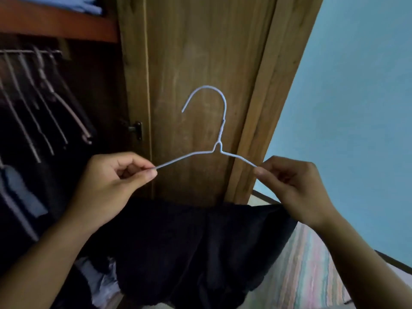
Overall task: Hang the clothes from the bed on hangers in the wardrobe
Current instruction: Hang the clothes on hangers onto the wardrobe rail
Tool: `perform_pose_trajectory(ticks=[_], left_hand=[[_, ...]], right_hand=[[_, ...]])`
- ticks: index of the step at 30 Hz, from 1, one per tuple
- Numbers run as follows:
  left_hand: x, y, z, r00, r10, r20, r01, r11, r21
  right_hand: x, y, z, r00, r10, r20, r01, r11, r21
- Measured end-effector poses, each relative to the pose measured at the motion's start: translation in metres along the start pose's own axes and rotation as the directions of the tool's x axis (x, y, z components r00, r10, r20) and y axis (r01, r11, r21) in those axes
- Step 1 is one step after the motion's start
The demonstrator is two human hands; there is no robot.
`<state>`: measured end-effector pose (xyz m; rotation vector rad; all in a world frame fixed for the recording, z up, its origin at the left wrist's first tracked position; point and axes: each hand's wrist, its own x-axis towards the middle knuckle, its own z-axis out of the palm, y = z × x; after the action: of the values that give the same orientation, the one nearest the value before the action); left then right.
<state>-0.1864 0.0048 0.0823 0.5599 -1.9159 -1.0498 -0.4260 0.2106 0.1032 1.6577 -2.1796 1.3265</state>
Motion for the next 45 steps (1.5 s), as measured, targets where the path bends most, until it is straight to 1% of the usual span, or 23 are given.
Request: perform_pose_trajectory(ticks=[3,6,8,12,15,19,25,28,30,32,35,38,39,41,43,45], left_hand=[[-0.015,0.0,-0.026,0.994,-0.051,-0.1,0.056,0.997,0.054],[-0.028,0.005,-0.052,0.985,-0.077,-0.155,0.088,0.994,0.066],[-0.034,0.008,-0.069,0.977,-0.072,-0.199,0.092,0.992,0.09],[-0.04,0.011,-0.104,0.964,-0.022,-0.267,0.065,0.986,0.153],[-0.041,0.012,-0.132,0.958,0.0,-0.287,0.053,0.983,0.176],[-0.041,0.009,-0.167,0.953,0.026,-0.301,0.048,0.971,0.236],[-0.048,-0.011,-0.215,0.921,-0.013,-0.389,0.098,0.975,0.2],[-0.054,-0.019,-0.232,0.901,-0.024,-0.432,0.125,0.97,0.208],[-0.057,-0.022,-0.242,0.89,-0.045,-0.453,0.155,0.965,0.21],[-0.059,-0.026,-0.252,0.875,-0.054,-0.481,0.187,0.954,0.234],[-0.062,-0.033,-0.266,0.842,-0.08,-0.534,0.248,0.936,0.25],[-0.059,-0.041,-0.28,0.797,-0.11,-0.594,0.309,0.919,0.244],[-0.056,-0.046,-0.286,0.786,-0.125,-0.605,0.332,0.912,0.242],[-0.05,-0.056,-0.298,0.772,-0.167,-0.614,0.391,0.885,0.251],[-0.044,-0.065,-0.31,0.748,-0.222,-0.626,0.461,0.852,0.248],[-0.042,-0.07,-0.323,0.723,-0.291,-0.626,0.513,0.834,0.205]], right_hand=[[0.017,-0.014,0.021,0.995,-0.098,0.026,0.095,0.992,0.087],[0.031,-0.034,0.044,0.983,-0.181,0.042,0.172,0.972,0.161],[0.039,-0.047,0.061,0.976,-0.213,0.046,0.199,0.957,0.213],[0.053,-0.074,0.094,0.975,-0.216,0.042,0.186,0.911,0.369],[0.062,-0.097,0.118,0.971,-0.225,0.075,0.169,0.879,0.446],[0.072,-0.131,0.153,0.949,-0.285,0.134,0.187,0.851,0.491],[0.083,-0.167,0.206,0.888,-0.377,0.262,0.189,0.82,0.54],[0.087,-0.181,0.227,0.837,-0.428,0.341,0.184,0.807,0.562],[0.091,-0.189,0.238,0.795,-0.449,0.408,0.145,0.794,0.59],[0.096,-0.197,0.249,0.741,-0.451,0.497,0.067,0.786,0.614],[0.104,-0.213,0.269,0.638,-0.47,0.61,-0.055,0.762,0.645],[0.112,-0.235,0.292,0.55,-0.518,0.655,-0.139,0.717,0.683],[0.115,-0.242,0.301,0.533,-0.532,0.657,-0.153,0.704,0.694],[0.119,-0.257,0.322,0.536,-0.552,0.638,-0.13,0.693,0.709],[0.12,-0.273,0.347,0.57,-0.568,0.594,-0.063,0.69,0.721],[0.119,-0.288,0.373,0.615,-0.574,0.54,-0.002,0.684,0.73]])
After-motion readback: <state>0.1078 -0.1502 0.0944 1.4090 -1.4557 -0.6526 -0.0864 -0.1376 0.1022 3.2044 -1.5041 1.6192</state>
